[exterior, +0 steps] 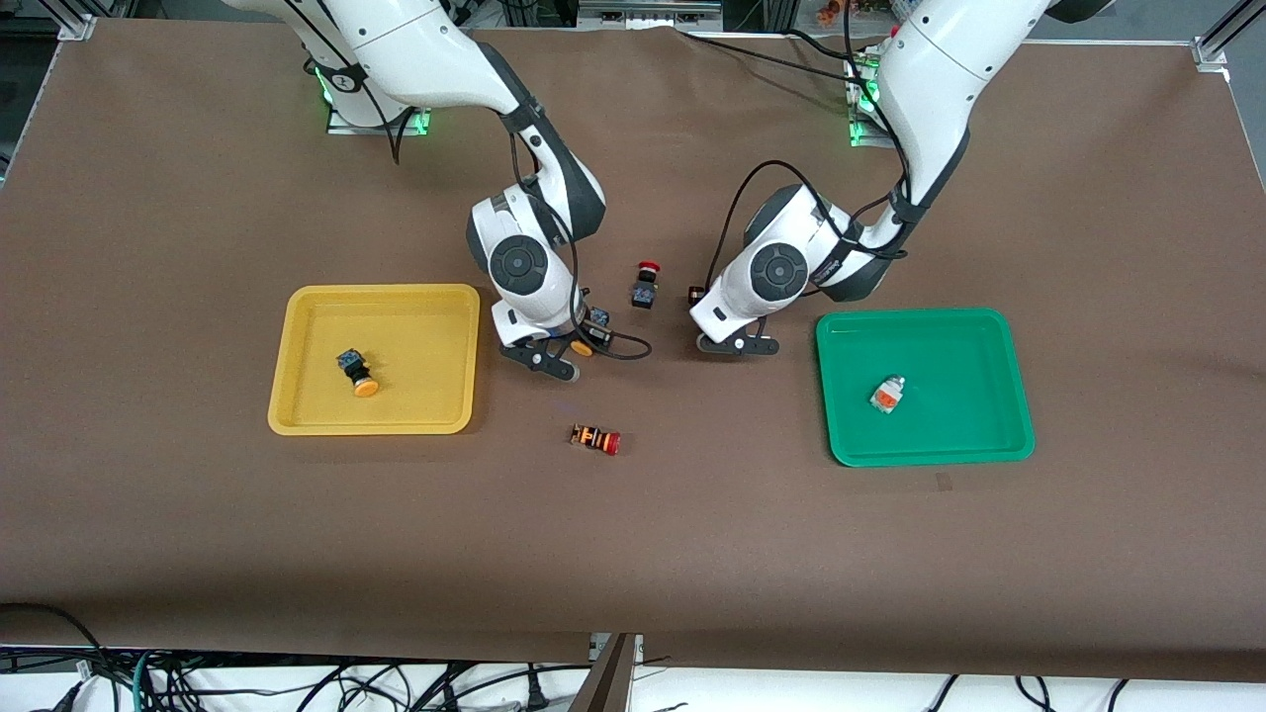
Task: Place green and yellow buttons in trays
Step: 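Grasp another yellow button and white block with the right and left grippers, then place the second button and block in the yellow and green trays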
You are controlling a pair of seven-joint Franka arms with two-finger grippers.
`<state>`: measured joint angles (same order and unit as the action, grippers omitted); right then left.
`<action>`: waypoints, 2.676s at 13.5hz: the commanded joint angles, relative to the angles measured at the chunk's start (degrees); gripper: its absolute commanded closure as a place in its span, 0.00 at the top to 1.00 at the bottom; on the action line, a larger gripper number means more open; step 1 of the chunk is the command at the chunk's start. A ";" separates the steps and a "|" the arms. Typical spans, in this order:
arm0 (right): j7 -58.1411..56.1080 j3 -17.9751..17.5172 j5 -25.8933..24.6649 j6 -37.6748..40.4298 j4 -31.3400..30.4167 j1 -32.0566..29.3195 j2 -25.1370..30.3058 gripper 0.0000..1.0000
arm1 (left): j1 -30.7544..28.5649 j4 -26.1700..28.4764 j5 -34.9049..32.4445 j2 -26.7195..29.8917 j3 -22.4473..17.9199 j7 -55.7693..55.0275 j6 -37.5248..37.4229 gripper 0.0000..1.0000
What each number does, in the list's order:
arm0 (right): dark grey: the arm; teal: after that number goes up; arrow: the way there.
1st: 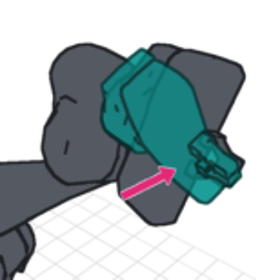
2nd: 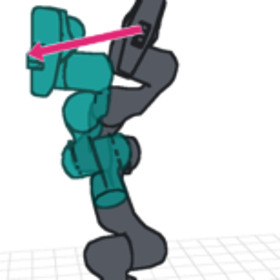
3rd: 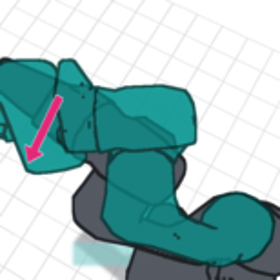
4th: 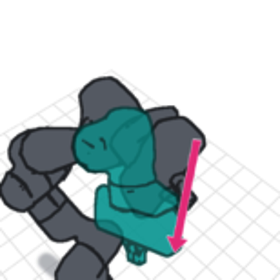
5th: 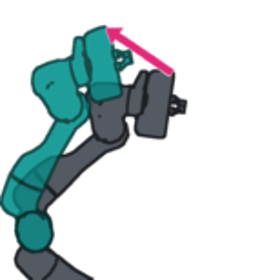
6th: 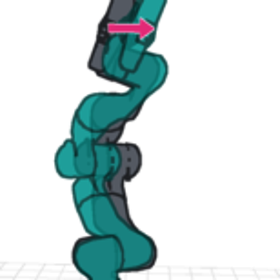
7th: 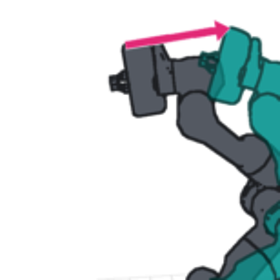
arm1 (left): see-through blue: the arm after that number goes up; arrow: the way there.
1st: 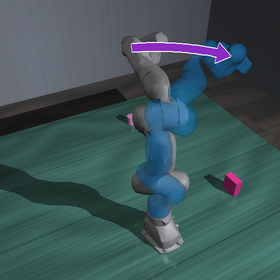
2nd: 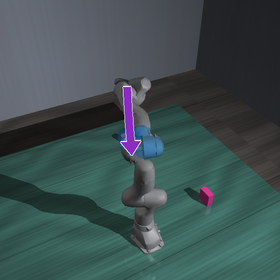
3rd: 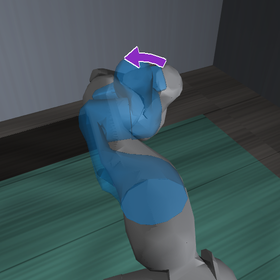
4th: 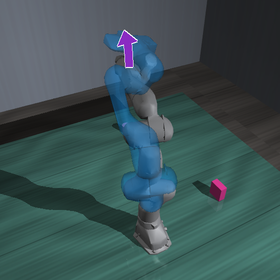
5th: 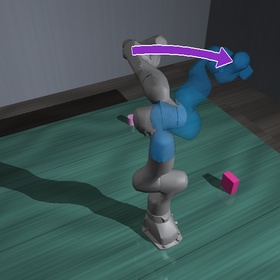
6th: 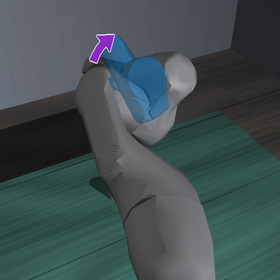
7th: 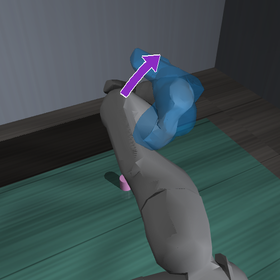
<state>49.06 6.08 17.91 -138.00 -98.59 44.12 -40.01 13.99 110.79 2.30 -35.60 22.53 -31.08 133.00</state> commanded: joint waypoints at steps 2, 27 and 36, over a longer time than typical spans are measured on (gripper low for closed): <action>-1.33 0.78 0.64 0.36 0.06 0.53 0.37 0.10 | -0.72 -4.42 -1.15 3.51 -0.47 -0.04 -13.95 0.00; -41.24 23.45 -1.46 26.10 2.08 0.01 18.28 0.99 | -29.99 -18.50 -21.11 -2.82 0.14 59.04 -28.15 1.00; -43.34 19.54 -13.95 43.86 0.07 -7.69 39.56 0.99 | -29.90 -27.90 -15.83 17.30 9.71 31.73 -38.34 1.00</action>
<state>6.72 30.45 5.81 -95.06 -95.61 41.60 -4.44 -15.84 84.60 -14.21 -21.96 31.19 5.29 96.72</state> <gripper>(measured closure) 0.004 0.000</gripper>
